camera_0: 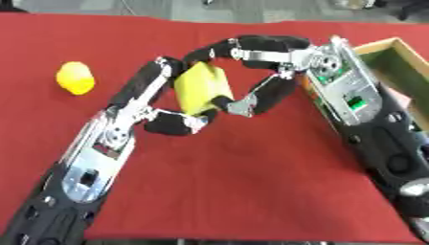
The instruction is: Pick up the objects with one hand, pass them to the other hand, and then place them into the box on the other side of the table.
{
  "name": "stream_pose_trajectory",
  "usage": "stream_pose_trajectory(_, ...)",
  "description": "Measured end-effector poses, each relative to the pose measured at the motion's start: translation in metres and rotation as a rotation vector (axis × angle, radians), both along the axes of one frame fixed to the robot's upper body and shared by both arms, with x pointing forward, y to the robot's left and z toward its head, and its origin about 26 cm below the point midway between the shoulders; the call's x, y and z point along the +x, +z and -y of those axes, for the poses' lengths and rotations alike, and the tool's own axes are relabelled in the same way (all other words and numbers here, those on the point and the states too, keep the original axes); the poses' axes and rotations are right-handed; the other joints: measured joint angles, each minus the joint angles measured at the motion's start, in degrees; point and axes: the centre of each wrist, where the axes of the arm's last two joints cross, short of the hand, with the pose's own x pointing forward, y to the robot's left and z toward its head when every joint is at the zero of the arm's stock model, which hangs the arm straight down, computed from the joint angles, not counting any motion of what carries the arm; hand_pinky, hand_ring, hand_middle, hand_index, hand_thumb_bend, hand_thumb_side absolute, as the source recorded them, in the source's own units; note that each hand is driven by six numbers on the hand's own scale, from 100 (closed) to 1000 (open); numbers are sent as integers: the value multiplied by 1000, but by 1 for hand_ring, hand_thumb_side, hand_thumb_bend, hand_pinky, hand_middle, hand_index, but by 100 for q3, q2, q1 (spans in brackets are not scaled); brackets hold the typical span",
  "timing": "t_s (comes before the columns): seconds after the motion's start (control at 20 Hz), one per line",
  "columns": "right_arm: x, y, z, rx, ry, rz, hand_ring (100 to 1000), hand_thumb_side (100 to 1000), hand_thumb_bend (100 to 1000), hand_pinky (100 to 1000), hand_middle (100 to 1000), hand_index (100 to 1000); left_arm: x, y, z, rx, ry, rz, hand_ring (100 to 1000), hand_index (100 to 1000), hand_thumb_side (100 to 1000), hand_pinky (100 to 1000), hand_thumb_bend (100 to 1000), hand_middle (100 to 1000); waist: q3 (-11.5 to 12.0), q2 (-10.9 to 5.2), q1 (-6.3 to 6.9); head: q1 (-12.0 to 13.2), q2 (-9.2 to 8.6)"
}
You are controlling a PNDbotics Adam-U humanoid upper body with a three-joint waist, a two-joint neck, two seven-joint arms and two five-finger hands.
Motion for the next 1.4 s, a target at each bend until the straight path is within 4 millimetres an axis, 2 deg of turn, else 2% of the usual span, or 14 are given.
stream_pose_trajectory(0.35, -1, -3, 0, -2, 4, 3, 1000, 338, 205, 1000, 900, 1000, -1, -2, -2, -7, 8, 4, 510, 548, 194, 635, 100, 457, -9, 0, -13, -14, 3)
stream_pose_trajectory(0.8, -2, -5, 0, -5, 8, 7, 1000, 333, 214, 1000, 897, 1000, -1, -1, -5, -7, 15, 13, 509, 549, 200, 635, 100, 457, -10, 1, -14, -47, 7)
stream_pose_trajectory(1.4, -2, -6, -1, -3, 5, 7, 1000, 304, 130, 1000, 872, 1000, -1, -1, -5, -2, 0, 7, 508, 549, 191, 635, 100, 457, -11, 11, -13, -95, 23)
